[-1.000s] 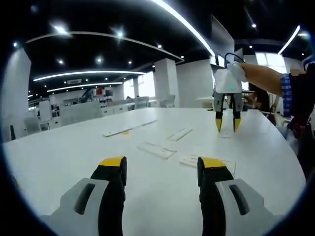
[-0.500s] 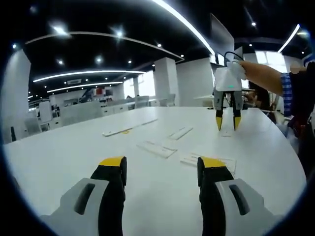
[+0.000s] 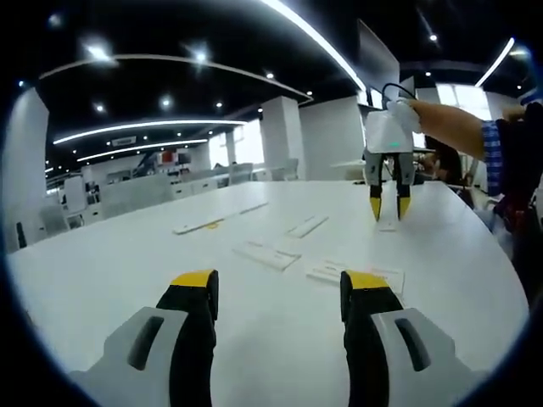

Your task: Locate the socket holder cover, grip the socket holder cover, clip it into the socket holder slot.

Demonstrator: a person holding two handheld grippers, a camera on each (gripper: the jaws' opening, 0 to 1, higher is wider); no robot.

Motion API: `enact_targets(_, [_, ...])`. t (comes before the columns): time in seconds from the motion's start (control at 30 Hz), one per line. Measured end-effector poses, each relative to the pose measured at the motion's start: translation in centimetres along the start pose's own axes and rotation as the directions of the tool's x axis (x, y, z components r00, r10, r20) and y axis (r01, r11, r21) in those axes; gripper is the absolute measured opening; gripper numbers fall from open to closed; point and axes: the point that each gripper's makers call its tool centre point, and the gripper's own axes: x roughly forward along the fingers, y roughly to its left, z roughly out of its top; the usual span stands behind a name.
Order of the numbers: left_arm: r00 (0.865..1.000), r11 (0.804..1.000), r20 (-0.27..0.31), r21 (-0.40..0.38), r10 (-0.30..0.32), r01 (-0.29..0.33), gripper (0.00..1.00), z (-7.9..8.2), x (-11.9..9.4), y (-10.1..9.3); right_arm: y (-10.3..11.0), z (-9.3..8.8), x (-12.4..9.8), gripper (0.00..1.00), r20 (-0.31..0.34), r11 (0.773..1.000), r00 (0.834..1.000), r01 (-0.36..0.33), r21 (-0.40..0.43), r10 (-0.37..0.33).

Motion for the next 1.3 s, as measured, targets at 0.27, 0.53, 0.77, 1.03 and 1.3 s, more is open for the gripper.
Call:
enact_targets(0.27, [1.000,1.000,-0.003,0.007,-0.009,0.009,0.58,0.0,0.0,-0.3,-0.2,-0.2,-0.1,0.27,-0.001,1.000,1.000,0.002,0.025,-0.002])
enact_targets(0.53, [1.000,1.000,-0.009,0.008,-0.014,0.015,0.58,-0.2,0.1,-0.5,-0.2,-0.2,-0.9,0.26,0.010,0.999,1.000,0.009,0.036,-0.010])
enact_targets(0.77, [1.000,1.000,-0.005,0.003,-0.018,0.018,0.58,-0.2,0.2,-0.7,-0.4,-0.8,-0.9,0.26,0.011,0.999,1.000,0.006,0.052,-0.006])
enact_targets(1.03, [1.000,1.000,-0.003,-0.004,-0.026,0.026,0.58,-0.4,0.3,-1.0,-0.9,-1.9,-0.8,0.27,-0.004,0.997,1.000,-0.025,0.079,0.025])
enact_targets(1.3, [0.999,0.998,-0.009,-0.027,-0.053,0.053,0.58,-0.7,0.9,-1.5,-3.1,-3.0,-1.5,0.27,0.028,0.993,1.000,-0.005,0.119,0.002])
